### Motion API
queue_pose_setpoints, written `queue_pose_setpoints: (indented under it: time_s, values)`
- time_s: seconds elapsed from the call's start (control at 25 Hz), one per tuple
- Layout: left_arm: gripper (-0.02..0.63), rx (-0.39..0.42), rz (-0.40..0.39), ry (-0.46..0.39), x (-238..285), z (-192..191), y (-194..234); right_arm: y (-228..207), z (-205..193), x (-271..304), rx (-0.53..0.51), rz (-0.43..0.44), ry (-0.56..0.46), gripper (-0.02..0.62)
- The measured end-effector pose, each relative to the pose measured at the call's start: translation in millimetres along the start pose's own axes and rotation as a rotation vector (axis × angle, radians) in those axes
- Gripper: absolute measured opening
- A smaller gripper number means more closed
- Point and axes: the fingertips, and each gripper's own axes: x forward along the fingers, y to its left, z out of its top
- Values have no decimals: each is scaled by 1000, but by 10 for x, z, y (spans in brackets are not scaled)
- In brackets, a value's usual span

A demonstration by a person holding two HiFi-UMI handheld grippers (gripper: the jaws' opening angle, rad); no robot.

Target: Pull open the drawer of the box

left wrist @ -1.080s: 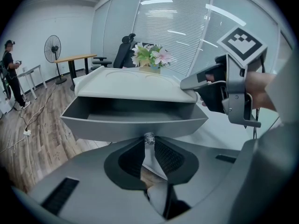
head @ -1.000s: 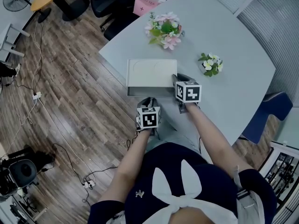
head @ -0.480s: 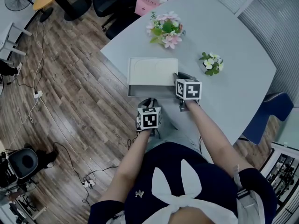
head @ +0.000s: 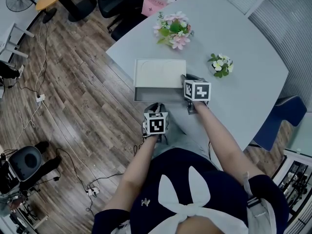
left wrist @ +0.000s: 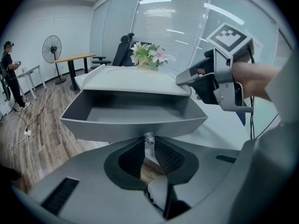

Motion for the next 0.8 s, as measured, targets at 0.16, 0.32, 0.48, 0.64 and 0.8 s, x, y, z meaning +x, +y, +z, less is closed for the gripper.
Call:
queue_pose_setpoints:
  time_s: [0.16, 0.32, 0.48, 0.64, 0.8]
  values:
    - [78, 2, 1, 3, -7, -60, -16, -13, -1, 3, 6, 0, -4, 80]
    - [78, 5, 3, 1, -22, -96, -25, -21, -3, 4, 11, 3, -6, 80]
    - [78, 2, 2, 9, -54, -152, -32, -13, -4, -2, 20, 8, -2, 80]
    - [78, 5, 3, 4, -64, -156, -25, -14, 2, 5, 27, 14, 3, 80]
    - [78, 1, 1, 7, -71, -187, -42, -15, 1, 1, 29, 13, 2, 80]
